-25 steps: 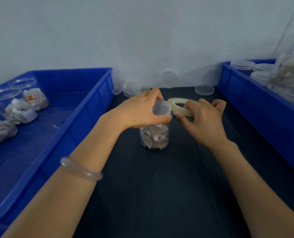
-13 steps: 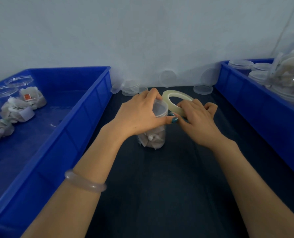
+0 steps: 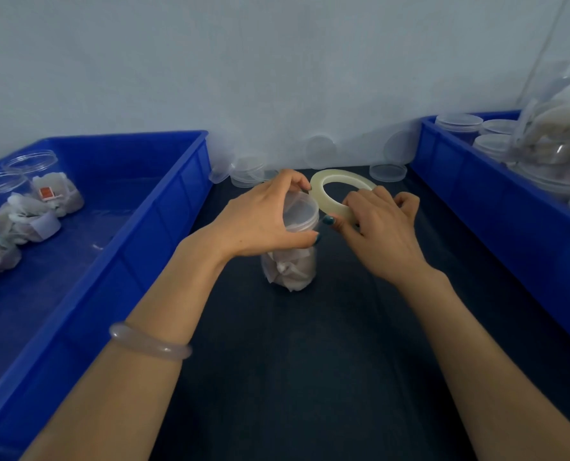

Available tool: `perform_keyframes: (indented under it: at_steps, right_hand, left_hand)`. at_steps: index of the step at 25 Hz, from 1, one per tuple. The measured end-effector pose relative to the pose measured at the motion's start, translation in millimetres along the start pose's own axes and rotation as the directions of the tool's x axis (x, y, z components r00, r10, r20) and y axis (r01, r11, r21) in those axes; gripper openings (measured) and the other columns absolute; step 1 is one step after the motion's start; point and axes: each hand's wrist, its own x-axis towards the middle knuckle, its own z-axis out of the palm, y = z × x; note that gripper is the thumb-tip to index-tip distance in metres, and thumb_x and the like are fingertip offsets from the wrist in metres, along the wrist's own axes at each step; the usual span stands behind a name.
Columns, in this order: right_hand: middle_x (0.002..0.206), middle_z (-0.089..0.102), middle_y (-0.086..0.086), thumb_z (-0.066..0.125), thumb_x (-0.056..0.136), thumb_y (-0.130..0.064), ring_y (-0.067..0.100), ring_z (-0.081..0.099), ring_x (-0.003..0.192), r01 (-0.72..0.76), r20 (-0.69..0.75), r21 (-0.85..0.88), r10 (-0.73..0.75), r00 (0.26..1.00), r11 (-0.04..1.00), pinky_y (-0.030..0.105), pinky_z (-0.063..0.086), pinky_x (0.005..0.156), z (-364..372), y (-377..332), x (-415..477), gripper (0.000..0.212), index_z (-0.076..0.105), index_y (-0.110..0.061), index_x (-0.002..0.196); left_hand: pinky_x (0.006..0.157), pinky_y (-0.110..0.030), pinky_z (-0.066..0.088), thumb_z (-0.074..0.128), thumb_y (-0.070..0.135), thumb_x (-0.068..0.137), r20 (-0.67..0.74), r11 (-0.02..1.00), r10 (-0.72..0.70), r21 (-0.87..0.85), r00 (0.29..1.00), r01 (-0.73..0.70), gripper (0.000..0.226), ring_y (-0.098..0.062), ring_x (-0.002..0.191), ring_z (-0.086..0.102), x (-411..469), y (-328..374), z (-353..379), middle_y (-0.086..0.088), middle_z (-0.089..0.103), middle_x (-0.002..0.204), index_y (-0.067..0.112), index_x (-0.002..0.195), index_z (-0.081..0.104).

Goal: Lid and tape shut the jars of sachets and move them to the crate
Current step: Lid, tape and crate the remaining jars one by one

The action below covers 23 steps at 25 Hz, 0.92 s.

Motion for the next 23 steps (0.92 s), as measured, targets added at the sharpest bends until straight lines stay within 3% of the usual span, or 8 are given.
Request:
perform_keyframes:
  at_steps: [5, 8, 10, 12, 15, 18, 21, 23]
  right_hand:
    - [0.081, 0.047, -0.006, 0.038, 0.093, -0.056, 0.015, 0.04, 0.083, -0.009, -0.046, 0.0, 0.009, 0.999, 1.0, 0.033, 0.014, 0.075, 1, -7, -3, 0.039, 0.048, -0.02, 0.081]
    - [0.081, 0.046, -0.006, 0.039, 0.094, -0.053, 0.014, 0.039, 0.082, -0.023, -0.043, 0.018, 0.024, 0.999, 1.0, 0.034, 0.016, 0.075, 3, -11, -4, 0.034, 0.046, -0.022, 0.082]
    - [0.083, 0.048, -0.006, 0.037, 0.092, -0.051, 0.014, 0.041, 0.083, -0.027, -0.033, 0.018, 0.028, 0.999, 0.999, 0.035, 0.017, 0.076, 3, -11, -4, 0.032, 0.049, -0.022, 0.084]
    - [0.084, 0.05, -0.006, 0.038, 0.091, -0.051, 0.015, 0.043, 0.084, -0.034, -0.031, 0.005, 0.034, 0.999, 0.999, 0.035, 0.017, 0.076, 1, -10, -4, 0.032, 0.051, -0.022, 0.085]
    - [0.084, 0.05, -0.005, 0.037, 0.09, -0.05, 0.015, 0.043, 0.083, -0.037, -0.019, -0.024, 0.037, 0.999, 0.999, 0.034, 0.017, 0.077, -1, -6, -3, 0.032, 0.05, -0.021, 0.087]
    - [0.083, 0.05, -0.005, 0.03, 0.093, -0.046, 0.016, 0.046, 0.078, 0.036, 0.071, 0.04, -0.039, 0.997, 0.999, 0.035, 0.022, 0.077, -3, 1, -2, 0.032, 0.048, -0.02, 0.09]
    - [0.082, 0.05, -0.007, 0.026, 0.097, -0.04, 0.015, 0.045, 0.068, 0.058, 0.134, 0.116, -0.074, 0.988, 0.992, 0.037, 0.029, 0.079, -4, 5, -2, 0.029, 0.047, -0.021, 0.091]
    - [0.082, 0.052, -0.005, 0.031, 0.099, -0.038, 0.015, 0.042, 0.066, 0.068, 0.09, 0.081, -0.075, 0.993, 0.994, 0.036, 0.027, 0.076, -3, 3, -2, 0.025, 0.047, -0.021, 0.089]
  left_hand:
    - [0.097, -0.029, 0.044, 0.081, 0.035, 0.074, 0.064, 0.995, 0.048, -0.087, 0.997, -0.043, 0.076, -0.008, 0.121, 0.046, 5, -5, -2, 0.012, 0.043, 0.13, 0.032, 0.126, 0.025]
    - [0.099, -0.027, 0.039, 0.076, 0.045, 0.078, 0.031, 0.997, 0.071, -0.012, 0.997, -0.07, 0.077, -0.012, 0.125, 0.044, 3, -4, -1, 0.008, 0.047, 0.135, 0.027, 0.134, 0.025]
    - [0.103, -0.03, 0.033, 0.057, 0.069, 0.081, -0.036, 0.985, 0.088, 0.154, 0.996, -0.081, 0.08, -0.014, 0.133, 0.038, 0, 0, 1, 0.006, 0.049, 0.141, 0.027, 0.141, 0.024]
    - [0.103, -0.04, 0.035, 0.03, 0.089, 0.076, -0.107, 0.917, 0.036, 0.398, 0.994, 0.009, 0.094, -0.019, 0.136, 0.035, 0, 4, 3, 0.001, 0.047, 0.143, 0.027, 0.147, 0.026]
    - [0.085, -0.04, 0.041, 0.007, 0.098, 0.066, -0.165, 0.825, -0.107, 0.535, 0.98, 0.18, 0.111, -0.025, 0.124, 0.046, 1, 10, 5, -0.006, 0.048, 0.135, 0.025, 0.141, 0.044]
    - [0.079, -0.033, 0.038, 0.017, 0.095, 0.066, -0.104, 0.888, -0.111, 0.436, 0.988, 0.146, 0.105, -0.019, 0.122, 0.046, 2, 10, 5, -0.001, 0.046, 0.132, 0.029, 0.142, 0.045]
    - [0.085, -0.03, 0.039, 0.028, 0.088, 0.069, -0.073, 0.914, -0.081, 0.391, 0.994, 0.103, 0.1, -0.015, 0.123, 0.044, 3, 9, 0, 0.003, 0.045, 0.131, 0.028, 0.148, 0.041]
    - [0.091, -0.031, 0.04, 0.035, 0.086, 0.073, -0.055, 0.927, -0.075, 0.364, 0.996, 0.09, 0.099, -0.015, 0.128, 0.043, 3, 8, -1, 0.004, 0.044, 0.137, 0.027, 0.152, 0.035]
